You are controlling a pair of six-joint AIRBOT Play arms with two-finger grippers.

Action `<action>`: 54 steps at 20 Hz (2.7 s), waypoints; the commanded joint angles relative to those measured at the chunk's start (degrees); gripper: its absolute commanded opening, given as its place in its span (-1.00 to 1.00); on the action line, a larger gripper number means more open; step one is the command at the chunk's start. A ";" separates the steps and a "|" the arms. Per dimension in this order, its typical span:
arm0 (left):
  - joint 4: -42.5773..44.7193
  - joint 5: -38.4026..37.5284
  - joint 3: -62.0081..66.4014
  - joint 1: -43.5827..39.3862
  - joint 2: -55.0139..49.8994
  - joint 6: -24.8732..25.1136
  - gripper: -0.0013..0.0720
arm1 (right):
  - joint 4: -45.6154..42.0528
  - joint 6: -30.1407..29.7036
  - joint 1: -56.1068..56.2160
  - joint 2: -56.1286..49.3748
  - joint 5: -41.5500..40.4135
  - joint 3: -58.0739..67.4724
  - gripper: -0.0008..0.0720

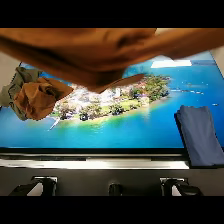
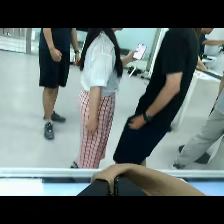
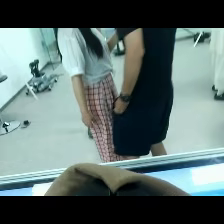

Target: Fold the shirts.

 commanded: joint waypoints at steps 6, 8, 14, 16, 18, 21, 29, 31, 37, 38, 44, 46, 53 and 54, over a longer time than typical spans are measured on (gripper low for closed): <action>6.34 -17.68 -20.39 0.00 1.22 -1.01 -0.89 | -3.48 0.13 -0.42 -11.26 24.22 0.57 -0.87; 6.12 -16.02 -33.99 -1.33 1.14 -0.48 -0.89 | -2.86 0.13 -0.39 -20.65 26.29 0.35 -0.87; -4.28 6.10 -65.20 -7.02 -0.15 1.49 -0.89 | 14.78 11.61 -0.39 -44.26 7.93 0.35 -0.87; -5.33 7.21 -67.67 -7.58 -1.36 1.51 -0.89 | 22.32 12.68 -0.35 -48.74 10.60 0.35 -0.58; -5.35 7.58 -67.60 -7.41 -1.66 2.82 -0.89 | 23.17 6.27 -0.50 -48.85 16.70 0.42 0.27; -5.31 7.72 -67.17 -6.84 -1.66 6.78 -0.89 | 18.56 -1.20 -2.43 -45.11 33.44 0.48 0.63; -5.11 7.65 -67.19 -6.73 -1.68 7.78 -0.89 | 19.87 -1.29 2.62 -24.30 35.67 -46.73 0.55; -5.11 7.67 -67.19 -6.73 -1.68 7.78 -0.89 | 25.55 -1.29 7.13 -21.07 28.65 -55.95 0.52; -5.11 7.63 -67.19 -6.73 -1.66 7.76 -0.89 | 28.09 5.68 18.21 -22.16 13.44 -58.93 0.47; -5.11 7.63 -67.19 -6.73 -1.66 7.76 -0.89 | 28.30 7.19 18.32 -22.82 12.57 -58.93 0.47; -5.11 7.54 -66.31 -6.67 -1.42 8.59 -0.89 | 25.57 4.50 18.14 -22.64 11.87 -54.07 -0.88; -5.03 7.02 -61.51 -6.23 -0.35 11.39 -0.89 | 12.37 4.37 18.14 -19.28 16.26 -44.17 -0.88; -3.10 7.69 -20.65 3.89 7.28 5.90 -0.89 | -31.28 8.39 18.16 -3.10 11.91 6.67 -0.88; -2.99 7.67 -15.74 5.38 8.37 5.22 -0.89 | -30.40 8.83 18.21 -1.79 12.57 12.07 -0.88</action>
